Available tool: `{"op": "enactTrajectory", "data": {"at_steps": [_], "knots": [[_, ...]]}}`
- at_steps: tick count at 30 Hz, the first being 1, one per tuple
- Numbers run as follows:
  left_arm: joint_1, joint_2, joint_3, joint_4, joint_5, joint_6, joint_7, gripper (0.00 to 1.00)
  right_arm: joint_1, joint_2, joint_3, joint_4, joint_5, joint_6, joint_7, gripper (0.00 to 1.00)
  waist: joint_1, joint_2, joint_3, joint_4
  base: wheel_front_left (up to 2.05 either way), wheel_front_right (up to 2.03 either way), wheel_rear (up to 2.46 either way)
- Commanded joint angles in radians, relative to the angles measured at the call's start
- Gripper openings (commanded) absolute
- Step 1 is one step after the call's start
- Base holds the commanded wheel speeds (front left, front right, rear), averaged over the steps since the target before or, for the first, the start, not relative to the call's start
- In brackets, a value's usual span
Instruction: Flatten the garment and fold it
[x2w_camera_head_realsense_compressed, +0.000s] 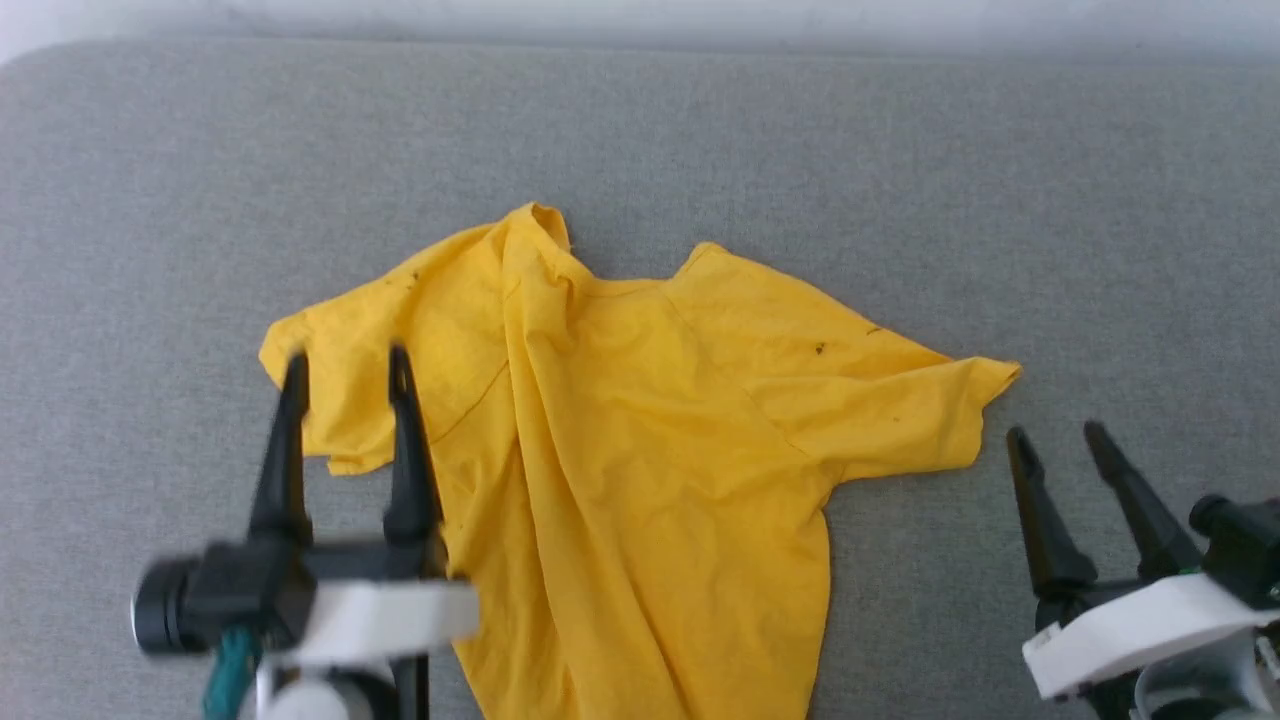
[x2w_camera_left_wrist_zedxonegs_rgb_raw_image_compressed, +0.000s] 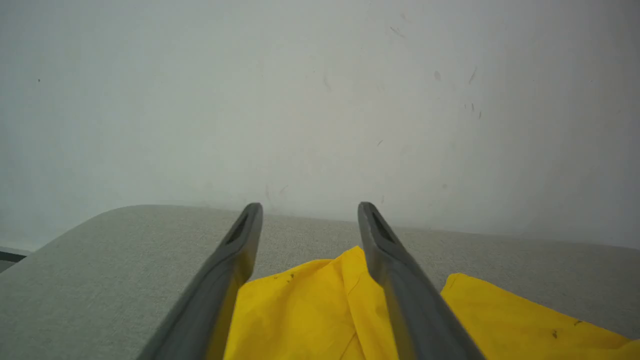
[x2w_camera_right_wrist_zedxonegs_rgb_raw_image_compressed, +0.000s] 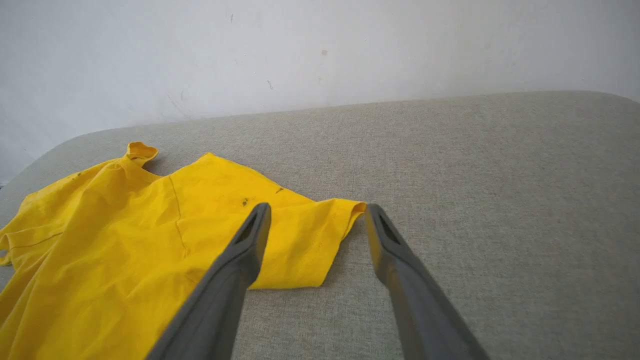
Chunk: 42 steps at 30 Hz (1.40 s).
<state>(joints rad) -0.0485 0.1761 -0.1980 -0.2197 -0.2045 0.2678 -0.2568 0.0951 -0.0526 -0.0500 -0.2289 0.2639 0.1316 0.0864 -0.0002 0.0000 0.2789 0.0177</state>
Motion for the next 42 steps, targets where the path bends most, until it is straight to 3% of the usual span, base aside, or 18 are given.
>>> {"op": "enactTrajectory", "data": {"at_steps": [1,4,17,23,29,30,32,33,38,42], "knots": [[0.045,-0.011,0.0,-0.024,0.0,0.014,-0.004,1.0,0.018,0.002,0.006,0.008,0.009,-0.001,-0.001,1.0,0.0002,0.0,-0.023,0.004,0.0,0.0,0.0],[0.113,-0.043,0.003,-0.068,-0.001,0.027,-0.004,1.0,0.043,0.002,0.01,0.013,0.012,-0.001,0.009,1.0,0.0002,0.0,-0.033,0.018,0.0,0.0,0.0],[0.124,-0.033,-0.016,-0.062,0.057,-0.006,-0.005,1.0,0.049,0.002,0.124,0.029,-0.044,-0.001,0.16,1.0,0.0002,0.0,-0.053,0.072,0.0,0.0,0.0],[0.112,-0.048,-0.026,-0.042,0.051,-0.022,-0.005,1.0,0.014,0.002,0.165,0.125,-0.078,-0.001,0.256,1.0,0.0002,0.0,-0.043,0.101,0.0,0.0,0.0],[0.098,-0.054,-0.021,-0.025,0.052,-0.033,-0.005,1.0,-0.043,0.002,0.208,0.252,-0.074,-0.001,0.273,1.0,0.0002,0.0,-0.039,0.116,0.0,0.0,0.0],[0.097,-0.055,-0.021,-0.021,0.053,-0.035,-0.005,1.0,-0.052,0.002,0.213,0.271,-0.067,-0.001,0.271,0.6,0.0002,0.0,-0.039,0.116,0.0,0.0,0.0],[0.092,-0.059,-0.026,-0.011,0.05,-0.042,-0.005,1.0,-0.068,0.002,0.218,0.3,-0.06,-0.001,0.262,0.04,0.0002,0.0,-0.043,0.112,0.0,0.0,0.0],[0.089,-0.061,-0.028,-0.005,0.05,-0.046,-0.005,1.0,-0.074,0.002,0.213,0.312,-0.054,-0.001,0.253,0.0,0.0002,0.0,-0.046,0.109,0.0,0.0,0.0],[0.084,-0.069,-0.031,0.015,0.044,-0.056,-0.005,1.0,-0.082,0.0,0.155,0.315,-0.061,-0.001,0.248,0.0,0.0002,0.0,-0.062,0.08,0.0,0.0,0.0],[0.075,-0.071,-0.028,0.021,0.045,-0.063,-0.005,1.0,-0.044,-0.055,0.078,0.254,-0.074,-0.001,0.3,0.0,0.0002,0.0,-0.066,0.056,0.0,0.0,0.0]]}}
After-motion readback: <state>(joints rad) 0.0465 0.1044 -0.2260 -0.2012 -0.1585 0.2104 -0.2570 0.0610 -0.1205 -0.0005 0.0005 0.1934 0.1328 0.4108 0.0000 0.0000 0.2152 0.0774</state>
